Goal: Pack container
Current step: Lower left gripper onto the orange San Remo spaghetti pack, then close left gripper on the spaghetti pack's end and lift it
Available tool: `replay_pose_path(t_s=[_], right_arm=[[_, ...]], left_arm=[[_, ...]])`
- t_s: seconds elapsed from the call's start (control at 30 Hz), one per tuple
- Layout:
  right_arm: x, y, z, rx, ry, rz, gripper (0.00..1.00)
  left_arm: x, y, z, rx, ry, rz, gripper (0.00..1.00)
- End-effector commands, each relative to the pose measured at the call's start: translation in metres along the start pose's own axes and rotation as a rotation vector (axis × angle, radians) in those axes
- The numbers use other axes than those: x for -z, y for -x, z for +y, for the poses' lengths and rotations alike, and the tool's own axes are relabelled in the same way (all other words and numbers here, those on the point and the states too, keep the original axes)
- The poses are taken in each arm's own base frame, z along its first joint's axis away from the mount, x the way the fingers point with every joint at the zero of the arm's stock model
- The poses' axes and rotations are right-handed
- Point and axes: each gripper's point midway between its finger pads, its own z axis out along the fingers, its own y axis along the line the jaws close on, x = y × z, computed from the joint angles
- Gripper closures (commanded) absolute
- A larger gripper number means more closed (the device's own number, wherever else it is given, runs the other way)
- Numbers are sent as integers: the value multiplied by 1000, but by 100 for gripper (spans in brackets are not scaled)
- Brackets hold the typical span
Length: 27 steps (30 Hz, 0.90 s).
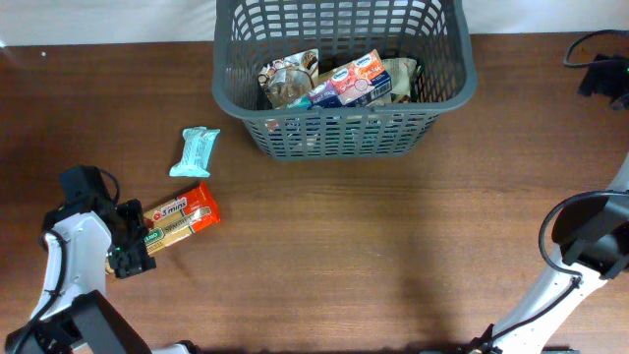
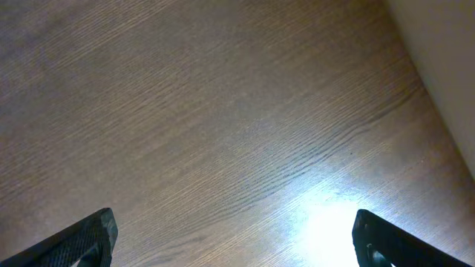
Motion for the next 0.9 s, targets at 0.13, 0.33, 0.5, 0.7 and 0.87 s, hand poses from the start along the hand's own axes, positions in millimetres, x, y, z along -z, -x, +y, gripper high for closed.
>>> replay_pose_path(t_s=[0.13, 0.33, 0.5, 0.7, 0.87], right_arm=[[1, 1, 1, -12, 2, -5, 1], [1, 1, 1, -12, 2, -5, 1], [1, 1, 1, -12, 2, -5, 1], [1, 1, 1, -12, 2, -5, 1], [1, 1, 1, -12, 2, -5, 1]], left_arm=[[-3, 13, 5, 0, 24, -68, 11], [-4, 22, 6, 3, 37, -119, 11], [-14, 21, 11, 27, 78, -112, 11], [-28, 19, 11, 39, 103, -102, 11], [-33, 22, 4, 40, 86, -112, 11]])
